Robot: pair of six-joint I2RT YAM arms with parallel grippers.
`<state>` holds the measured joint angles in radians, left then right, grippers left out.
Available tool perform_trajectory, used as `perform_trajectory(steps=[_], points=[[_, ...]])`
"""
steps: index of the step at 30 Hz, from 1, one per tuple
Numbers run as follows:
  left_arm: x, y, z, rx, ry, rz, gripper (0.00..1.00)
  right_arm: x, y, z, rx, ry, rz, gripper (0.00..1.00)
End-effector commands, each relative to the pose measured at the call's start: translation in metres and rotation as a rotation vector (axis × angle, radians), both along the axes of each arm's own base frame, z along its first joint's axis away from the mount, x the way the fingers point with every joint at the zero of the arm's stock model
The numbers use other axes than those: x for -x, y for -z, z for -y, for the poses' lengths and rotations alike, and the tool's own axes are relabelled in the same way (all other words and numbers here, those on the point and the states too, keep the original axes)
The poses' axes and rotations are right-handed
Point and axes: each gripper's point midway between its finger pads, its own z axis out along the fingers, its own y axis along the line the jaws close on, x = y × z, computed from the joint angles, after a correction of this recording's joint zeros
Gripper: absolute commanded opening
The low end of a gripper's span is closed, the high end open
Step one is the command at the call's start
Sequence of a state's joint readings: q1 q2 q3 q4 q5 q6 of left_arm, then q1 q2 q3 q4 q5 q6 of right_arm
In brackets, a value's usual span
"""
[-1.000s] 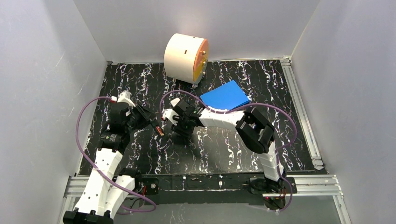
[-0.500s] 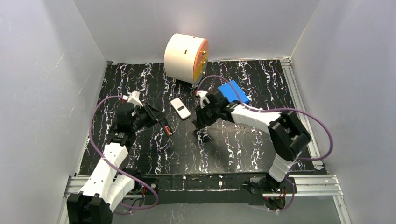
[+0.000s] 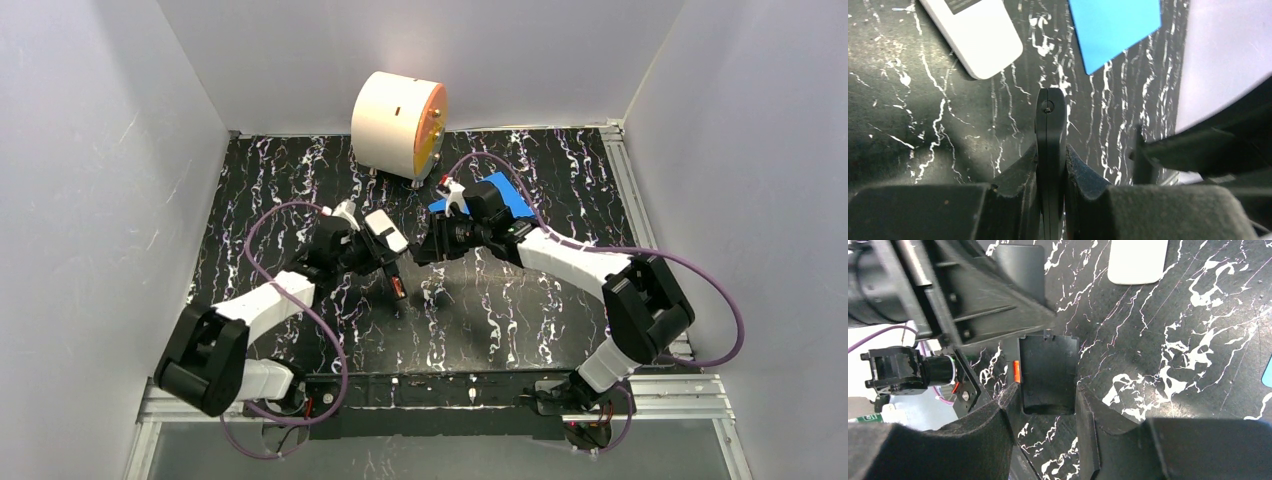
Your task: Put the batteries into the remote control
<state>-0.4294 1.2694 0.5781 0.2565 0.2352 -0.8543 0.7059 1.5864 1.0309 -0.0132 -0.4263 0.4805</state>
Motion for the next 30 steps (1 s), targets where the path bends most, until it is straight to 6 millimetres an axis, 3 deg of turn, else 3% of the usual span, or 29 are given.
perform_trajectory(steps=[1,9,11,17,23,30], points=[[-0.021,0.01,-0.006,-0.017,-0.116,0.024,0.04,-0.001,-0.024,0.003,-0.058,0.022,0.027,0.38],[-0.007,0.062,-0.03,-0.095,-0.227,-0.099,0.11,-0.001,-0.037,0.007,-0.082,0.046,0.041,0.39],[-0.006,0.068,-0.03,-0.103,-0.227,-0.112,0.14,-0.001,-0.042,0.006,-0.092,0.048,0.043,0.39],[-0.005,0.073,-0.039,-0.136,-0.264,-0.107,0.38,-0.002,-0.048,0.005,-0.101,0.049,0.05,0.39],[0.012,0.085,-0.052,-0.173,-0.3,-0.173,0.5,-0.003,-0.051,0.003,-0.115,0.051,0.047,0.39],[0.037,0.069,-0.088,-0.31,-0.402,-0.263,0.64,-0.002,-0.063,-0.004,-0.177,0.036,0.049,0.4]])
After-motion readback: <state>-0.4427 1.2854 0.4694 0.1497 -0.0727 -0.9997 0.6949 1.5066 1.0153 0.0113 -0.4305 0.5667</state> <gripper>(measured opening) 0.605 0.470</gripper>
